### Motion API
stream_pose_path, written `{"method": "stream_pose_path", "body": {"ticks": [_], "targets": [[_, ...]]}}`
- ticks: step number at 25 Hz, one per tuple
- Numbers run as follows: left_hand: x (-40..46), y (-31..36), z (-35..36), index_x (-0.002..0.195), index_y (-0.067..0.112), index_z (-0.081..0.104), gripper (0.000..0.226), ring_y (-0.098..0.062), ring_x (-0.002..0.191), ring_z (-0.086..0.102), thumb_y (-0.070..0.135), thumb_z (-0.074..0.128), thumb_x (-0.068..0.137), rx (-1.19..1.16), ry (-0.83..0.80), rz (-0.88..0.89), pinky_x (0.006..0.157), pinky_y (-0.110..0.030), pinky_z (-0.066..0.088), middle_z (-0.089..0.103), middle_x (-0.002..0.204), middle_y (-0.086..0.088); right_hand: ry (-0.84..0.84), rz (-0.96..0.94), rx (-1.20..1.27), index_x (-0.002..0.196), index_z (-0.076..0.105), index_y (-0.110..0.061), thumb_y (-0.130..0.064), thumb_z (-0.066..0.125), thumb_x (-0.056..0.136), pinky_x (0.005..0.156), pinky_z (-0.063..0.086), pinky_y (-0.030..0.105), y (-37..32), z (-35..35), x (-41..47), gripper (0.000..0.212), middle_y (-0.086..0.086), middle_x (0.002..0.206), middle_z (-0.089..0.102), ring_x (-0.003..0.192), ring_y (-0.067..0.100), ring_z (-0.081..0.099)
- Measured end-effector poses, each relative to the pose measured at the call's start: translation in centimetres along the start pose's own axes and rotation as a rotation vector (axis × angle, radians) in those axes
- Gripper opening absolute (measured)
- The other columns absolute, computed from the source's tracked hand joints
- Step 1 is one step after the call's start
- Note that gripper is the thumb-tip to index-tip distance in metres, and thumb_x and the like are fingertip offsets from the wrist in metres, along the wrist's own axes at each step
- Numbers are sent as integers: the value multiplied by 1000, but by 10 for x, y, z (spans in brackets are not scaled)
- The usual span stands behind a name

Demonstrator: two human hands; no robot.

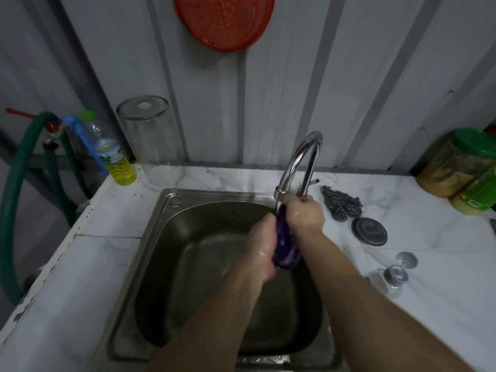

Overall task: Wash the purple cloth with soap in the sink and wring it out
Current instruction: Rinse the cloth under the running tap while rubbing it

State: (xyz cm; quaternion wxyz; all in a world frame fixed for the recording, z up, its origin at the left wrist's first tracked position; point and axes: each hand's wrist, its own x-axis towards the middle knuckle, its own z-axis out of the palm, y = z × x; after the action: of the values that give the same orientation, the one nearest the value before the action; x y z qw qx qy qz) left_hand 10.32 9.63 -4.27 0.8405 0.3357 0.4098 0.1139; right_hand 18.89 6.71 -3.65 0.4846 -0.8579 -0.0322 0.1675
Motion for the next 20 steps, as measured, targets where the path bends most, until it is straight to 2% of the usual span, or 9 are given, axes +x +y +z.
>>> {"method": "stream_pose_path", "body": {"ticks": [3, 5, 7, 9, 12, 14, 16, 17, 20], "targets": [[1, -11, -10, 87, 10, 69, 28, -23, 59, 67, 31, 52, 97, -34, 65, -7, 55, -27, 52, 72, 60, -5, -53, 95, 101, 84, 64, -19, -46, 62, 92, 94, 56, 46, 5, -1, 9, 28, 16, 105, 74, 97, 35, 69], [4, -6, -24, 100, 9, 69, 44, -26, 65, 76, 45, 43, 101, -111, 92, -37, 57, -30, 59, 79, 70, -9, -102, 240, 466, 101, 70, -11, -52, 73, 86, 90, 60, 51, 8, -2, 0, 44, 16, 101, 76, 95, 35, 72], [7, -3, -40, 110, 11, 67, 47, -32, 83, 78, 50, 43, 101, -151, 108, -55, 67, -40, 64, 81, 86, -14, -267, 362, 832, 105, 72, -10, -53, 85, 75, 83, 61, 57, 8, -5, -9, 54, 17, 97, 79, 90, 38, 76], [4, -5, -44, 113, 14, 66, 46, -36, 93, 76, 53, 46, 99, -100, 119, -101, 75, -48, 63, 81, 91, -17, -406, 352, 931, 102, 75, -11, -47, 91, 70, 80, 62, 57, 6, -10, -16, 51, 16, 96, 80, 88, 38, 78], [1, -2, -40, 117, 10, 65, 60, -42, 96, 75, 62, 49, 94, -131, 46, -156, 87, -56, 59, 79, 95, -23, -423, 120, 773, 79, 72, -22, -20, 82, 68, 68, 60, 41, 7, -9, -34, 15, 8, 76, 73, 77, 32, 71], [0, 12, -33, 111, 4, 73, 71, -37, 90, 77, 68, 50, 90, -162, -69, -174, 80, -48, 63, 80, 95, -22, -396, -171, 471, 66, 64, -31, -14, 69, 64, 58, 53, 31, 14, -13, -53, 18, -2, 65, 64, 65, 19, 62], [1, 26, -30, 97, 1, 73, 68, -25, 70, 76, 66, 52, 91, -31, -125, -153, 63, -31, 60, 76, 78, -14, -449, -405, 247, 75, 62, -36, -17, 64, 63, 53, 49, 23, 27, -18, -74, 22, -6, 71, 66, 58, 8, 60], [-2, 29, -32, 97, 5, 70, 60, -20, 66, 71, 63, 55, 92, 68, -133, -120, 63, -30, 56, 71, 76, -8, -456, -507, 175, 80, 62, -37, -21, 64, 65, 54, 47, 19, 35, -20, -85, 22, -5, 78, 67, 58, 4, 60], [-9, 11, -47, 114, 30, 65, 43, -1, 82, 64, 65, 57, 90, 199, -121, 95, 72, -20, 52, 70, 92, 16, -272, -800, 74, 83, 66, -28, -27, 65, 77, 59, 44, 11, 44, -16, -104, 6, -9, 82, 64, 62, 5, 60]]}}
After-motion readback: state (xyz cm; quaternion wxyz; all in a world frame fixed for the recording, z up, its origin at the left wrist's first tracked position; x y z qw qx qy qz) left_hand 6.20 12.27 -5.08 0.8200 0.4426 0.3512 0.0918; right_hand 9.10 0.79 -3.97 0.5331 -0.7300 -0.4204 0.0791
